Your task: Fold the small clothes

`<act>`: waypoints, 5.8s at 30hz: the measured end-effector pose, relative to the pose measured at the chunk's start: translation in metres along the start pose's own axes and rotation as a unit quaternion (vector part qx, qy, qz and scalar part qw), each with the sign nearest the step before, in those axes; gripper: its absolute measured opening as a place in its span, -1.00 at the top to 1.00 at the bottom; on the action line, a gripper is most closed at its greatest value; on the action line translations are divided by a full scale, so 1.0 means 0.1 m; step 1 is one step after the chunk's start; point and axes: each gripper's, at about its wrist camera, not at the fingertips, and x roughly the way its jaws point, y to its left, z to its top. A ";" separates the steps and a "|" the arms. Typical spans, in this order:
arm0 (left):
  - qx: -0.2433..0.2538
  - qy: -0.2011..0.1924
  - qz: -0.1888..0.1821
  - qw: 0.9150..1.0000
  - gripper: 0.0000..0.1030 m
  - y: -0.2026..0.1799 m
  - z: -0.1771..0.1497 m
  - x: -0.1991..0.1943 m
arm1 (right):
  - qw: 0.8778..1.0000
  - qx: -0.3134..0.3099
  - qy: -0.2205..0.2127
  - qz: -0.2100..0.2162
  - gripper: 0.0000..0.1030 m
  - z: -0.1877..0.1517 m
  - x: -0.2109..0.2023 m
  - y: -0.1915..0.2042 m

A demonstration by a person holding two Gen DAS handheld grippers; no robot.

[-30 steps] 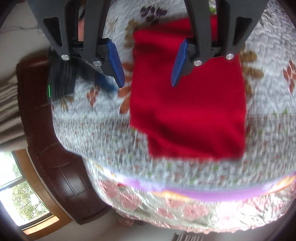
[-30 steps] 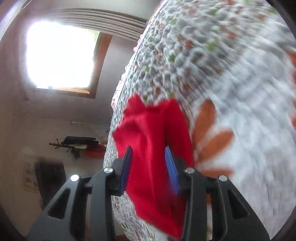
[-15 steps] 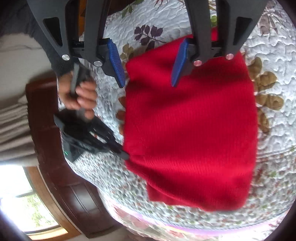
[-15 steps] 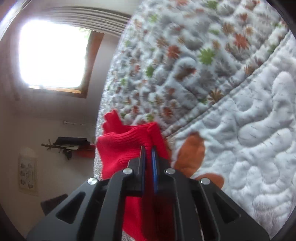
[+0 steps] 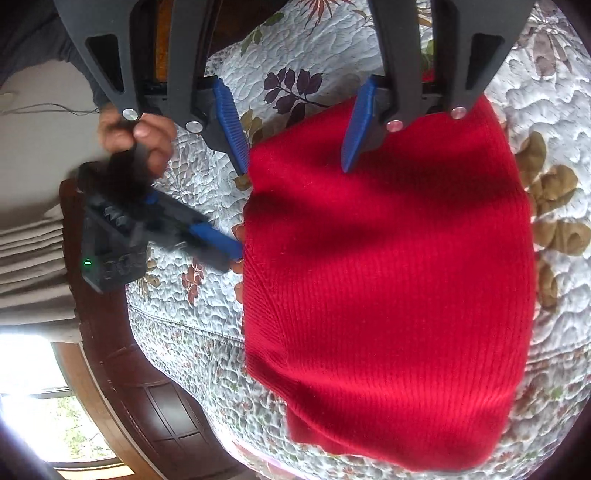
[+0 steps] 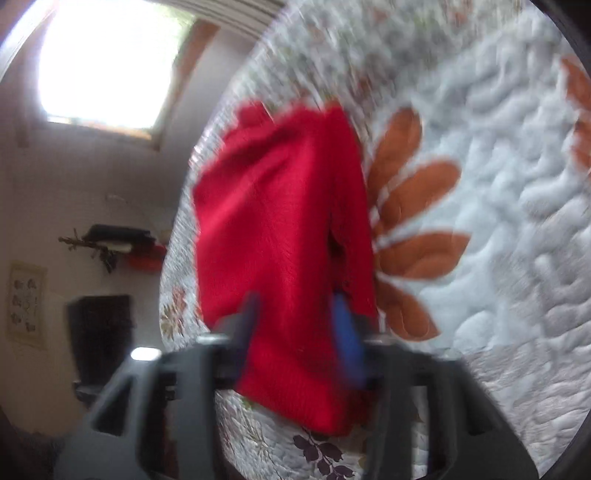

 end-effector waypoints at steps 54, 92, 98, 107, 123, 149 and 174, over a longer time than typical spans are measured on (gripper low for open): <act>-0.095 -0.003 -0.227 0.969 -0.47 1.54 -0.28 0.02 | 0.994 -0.056 0.091 0.036 -0.79 0.98 -0.13 0.01; -0.048 0.051 -0.283 0.956 0.08 1.26 -0.17 0.39 | 0.972 -0.164 0.124 0.113 -0.91 1.10 0.61 0.56; -0.047 0.052 -0.263 0.962 0.20 1.28 -0.14 0.37 | 0.976 -0.164 0.126 0.075 0.19 1.06 0.70 0.65; -0.054 0.049 -0.237 0.969 0.58 1.19 -0.13 0.38 | 0.977 -0.162 0.119 0.065 0.35 1.01 0.74 0.76; -0.036 0.034 -0.249 0.967 0.71 1.03 -0.19 -0.08 | 0.981 -0.158 0.105 0.024 0.40 0.81 0.81 1.38; -0.213 -0.067 -0.186 0.957 0.71 2.04 -2.00 -0.90 | 0.946 -0.189 0.258 0.047 0.36 -0.95 3.22 3.21; -0.151 -0.118 -0.110 0.975 -0.23 1.63 -1.69 -1.60 | 0.986 -0.109 0.127 -0.018 0.05 -0.77 2.31 2.88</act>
